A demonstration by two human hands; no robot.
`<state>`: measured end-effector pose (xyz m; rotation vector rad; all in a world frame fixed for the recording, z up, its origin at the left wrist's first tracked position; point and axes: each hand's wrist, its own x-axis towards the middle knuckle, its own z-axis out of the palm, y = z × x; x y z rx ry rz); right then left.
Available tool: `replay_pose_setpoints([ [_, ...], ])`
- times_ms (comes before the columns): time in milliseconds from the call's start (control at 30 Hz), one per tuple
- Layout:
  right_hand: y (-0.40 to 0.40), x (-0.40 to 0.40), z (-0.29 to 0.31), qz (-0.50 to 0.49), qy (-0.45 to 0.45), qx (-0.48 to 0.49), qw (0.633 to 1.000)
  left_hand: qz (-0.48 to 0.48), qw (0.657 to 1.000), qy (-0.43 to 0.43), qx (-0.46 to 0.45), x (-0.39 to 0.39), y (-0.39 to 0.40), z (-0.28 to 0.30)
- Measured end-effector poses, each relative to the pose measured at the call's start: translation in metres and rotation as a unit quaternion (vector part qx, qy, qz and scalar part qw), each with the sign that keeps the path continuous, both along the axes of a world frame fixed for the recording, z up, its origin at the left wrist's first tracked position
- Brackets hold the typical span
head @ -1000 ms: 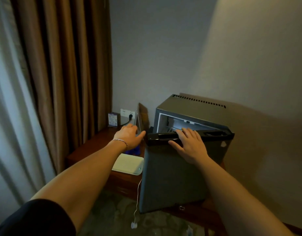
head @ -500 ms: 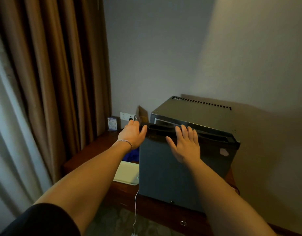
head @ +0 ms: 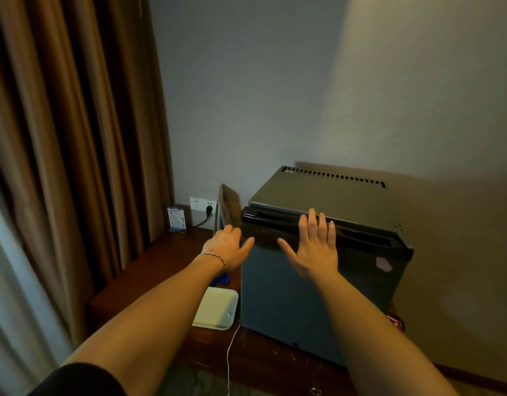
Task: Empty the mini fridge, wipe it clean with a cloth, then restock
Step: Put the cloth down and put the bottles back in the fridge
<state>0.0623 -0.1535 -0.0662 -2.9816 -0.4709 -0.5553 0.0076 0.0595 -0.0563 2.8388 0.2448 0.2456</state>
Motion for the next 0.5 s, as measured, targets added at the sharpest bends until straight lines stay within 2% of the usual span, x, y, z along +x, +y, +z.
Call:
replay_pose_setpoints([
  [100, 0.002, -0.001, 0.002, -0.014, 0.003, -0.008, 1.0, -0.006, 0.998, 0.0, -0.058, 0.0, 0.004, -0.002],
  [200, 0.002, -0.002, 0.006, -0.018, 0.021, -0.01, 1.0, -0.022, 0.98, -0.01, -0.197, -0.006, 0.0, 0.004],
  [300, 0.002, -0.004, 0.009, -0.02, 0.032, -0.015, 0.999, -0.045, 0.931, -0.01, -0.362, -0.019, -0.003, 0.021],
  [400, 0.001, -0.009, 0.008, -0.019, 0.039, -0.019, 0.999, -0.092, 0.888, 0.027, -0.45, -0.04, -0.002, 0.042],
  [500, -0.002, -0.017, 0.003, -0.016, 0.043, -0.032, 0.998, -0.14, 0.828, 0.06, -0.539, -0.06, 0.002, 0.058],
])
